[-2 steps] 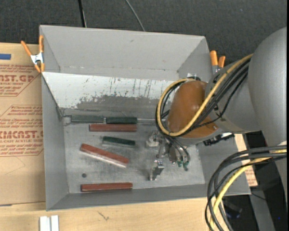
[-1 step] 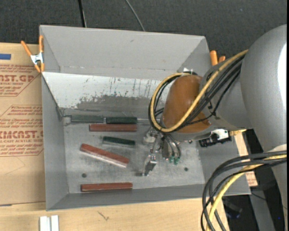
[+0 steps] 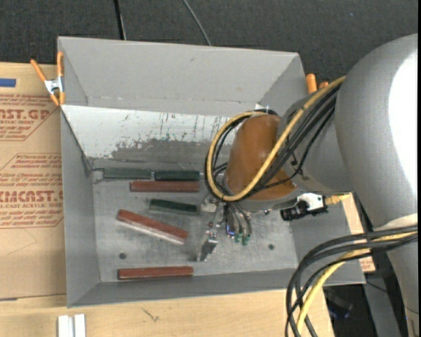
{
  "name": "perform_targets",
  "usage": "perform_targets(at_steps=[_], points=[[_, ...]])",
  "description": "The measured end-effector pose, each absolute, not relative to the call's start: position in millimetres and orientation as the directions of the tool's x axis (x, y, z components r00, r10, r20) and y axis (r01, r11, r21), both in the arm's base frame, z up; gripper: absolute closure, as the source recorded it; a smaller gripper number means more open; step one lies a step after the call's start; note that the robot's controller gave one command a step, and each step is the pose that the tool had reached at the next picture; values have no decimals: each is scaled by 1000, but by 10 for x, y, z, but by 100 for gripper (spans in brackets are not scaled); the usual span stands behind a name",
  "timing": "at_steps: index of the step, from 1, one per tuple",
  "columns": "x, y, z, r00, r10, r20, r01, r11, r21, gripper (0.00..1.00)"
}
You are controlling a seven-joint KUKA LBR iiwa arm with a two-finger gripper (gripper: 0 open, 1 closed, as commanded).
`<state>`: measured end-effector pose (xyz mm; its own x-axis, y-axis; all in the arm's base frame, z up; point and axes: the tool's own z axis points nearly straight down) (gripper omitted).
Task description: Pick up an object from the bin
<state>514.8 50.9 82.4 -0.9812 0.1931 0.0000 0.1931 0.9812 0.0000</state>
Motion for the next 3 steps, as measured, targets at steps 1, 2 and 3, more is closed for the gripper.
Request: perform_targets(at_steps=[1,2,3], points=[[5435,940,762,-987,162,-6,162,987,-3,100],[5435,941,762,-987,162,-7,162,987,-3,100],[5465,1011,2268,-996,93,-3,93,996,1,100]])
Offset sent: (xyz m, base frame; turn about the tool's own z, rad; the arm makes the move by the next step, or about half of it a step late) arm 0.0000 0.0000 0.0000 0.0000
